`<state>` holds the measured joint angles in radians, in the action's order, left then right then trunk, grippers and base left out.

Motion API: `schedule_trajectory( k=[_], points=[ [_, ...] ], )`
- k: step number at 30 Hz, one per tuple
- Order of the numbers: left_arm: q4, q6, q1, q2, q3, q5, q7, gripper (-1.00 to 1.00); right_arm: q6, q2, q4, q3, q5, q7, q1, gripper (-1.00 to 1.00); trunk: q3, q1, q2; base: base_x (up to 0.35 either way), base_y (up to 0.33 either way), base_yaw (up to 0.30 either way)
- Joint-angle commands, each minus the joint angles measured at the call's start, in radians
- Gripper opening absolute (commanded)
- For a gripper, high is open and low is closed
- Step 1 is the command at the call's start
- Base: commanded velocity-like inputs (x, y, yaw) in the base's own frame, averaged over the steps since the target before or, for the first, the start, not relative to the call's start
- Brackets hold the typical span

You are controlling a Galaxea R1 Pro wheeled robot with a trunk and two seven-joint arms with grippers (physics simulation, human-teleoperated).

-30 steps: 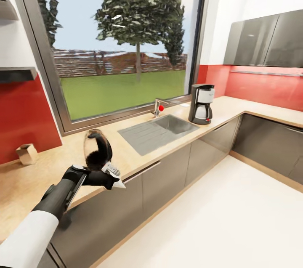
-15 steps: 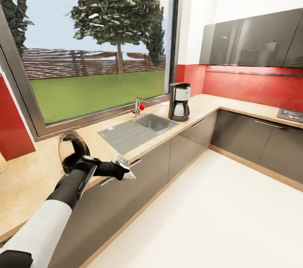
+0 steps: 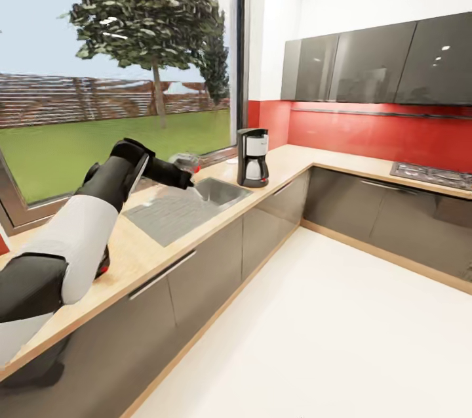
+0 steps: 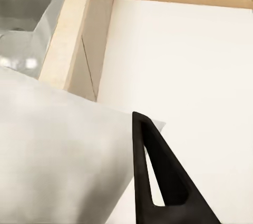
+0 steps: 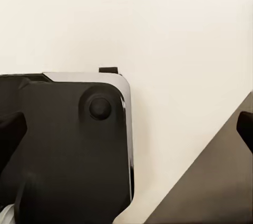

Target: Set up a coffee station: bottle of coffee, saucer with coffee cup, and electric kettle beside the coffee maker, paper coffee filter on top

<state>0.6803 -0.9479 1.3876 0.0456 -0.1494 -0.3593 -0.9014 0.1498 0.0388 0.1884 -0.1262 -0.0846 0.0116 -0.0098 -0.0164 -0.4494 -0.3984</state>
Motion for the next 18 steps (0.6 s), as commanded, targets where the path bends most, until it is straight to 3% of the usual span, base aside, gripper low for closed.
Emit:
schedule_trajectory(
  k=[1, 5, 9, 14, 15, 16, 17, 18],
  points=[
    [-0.004, -0.004, 0.018, 0.001, -0.012, -0.023, -0.010, -1.00, 0.004, 0.000, -0.001, -0.007, -0.009, 0.001, -0.001, 1.00, -0.002, -0.001, -0.002, 0.000, 0.000, -0.265],
    [-0.133, -0.010, 0.159, -0.001, -0.076, -0.042, -0.016, -1.00, 0.004, 0.000, -0.001, -0.007, -0.009, 0.001, -0.001, 1.00, -0.002, -0.001, -0.002, 0.000, 0.000, -0.265],
    [-0.249, -0.012, 0.263, -0.002, -0.096, -0.053, -0.052, -1.00, 0.004, 0.000, -0.001, -0.007, -0.009, 0.001, -0.001, 1.00, -0.002, -0.001, -0.002, 0.000, 0.000, -0.265],
    [-0.281, -0.013, 0.343, 0.007, -0.261, -0.099, -0.209, -1.00, 0.004, -0.002, -0.001, -0.007, -0.009, 0.001, -0.001, 1.00, -0.002, -0.001, -0.002, 0.000, 0.000, -0.263],
    [-0.283, -0.013, 0.352, 0.010, -0.312, -0.116, -0.270, -1.00, 0.004, -0.002, -0.001, -0.007, -0.009, 0.001, -0.001, 1.00, -0.002, -0.001, -0.002, 0.000, 0.000, -0.221],
    [-0.283, -0.013, 0.357, 0.011, -0.341, -0.130, -0.307, -1.00, 0.004, -0.002, -0.001, -0.007, -0.009, 0.001, -0.001, 1.00, -0.002, -0.001, -0.002, 0.000, 0.000, -0.150],
    [-0.283, -0.013, 0.365, 0.012, -0.379, -0.166, -0.365, -1.00, 0.004, -0.003, -0.001, -0.006, -0.009, 0.001, -0.001, 1.00, -0.002, -0.001, -0.002, 0.000, 0.000, -0.061],
    [-0.284, -0.012, 0.372, 0.012, -0.389, -0.187, -0.389, -1.00, 0.004, -0.003, -0.001, -0.006, -0.009, 0.001, -0.001, 1.00, -0.002, -0.001, -0.002, 0.000, 0.000, -0.039]
  ],
)
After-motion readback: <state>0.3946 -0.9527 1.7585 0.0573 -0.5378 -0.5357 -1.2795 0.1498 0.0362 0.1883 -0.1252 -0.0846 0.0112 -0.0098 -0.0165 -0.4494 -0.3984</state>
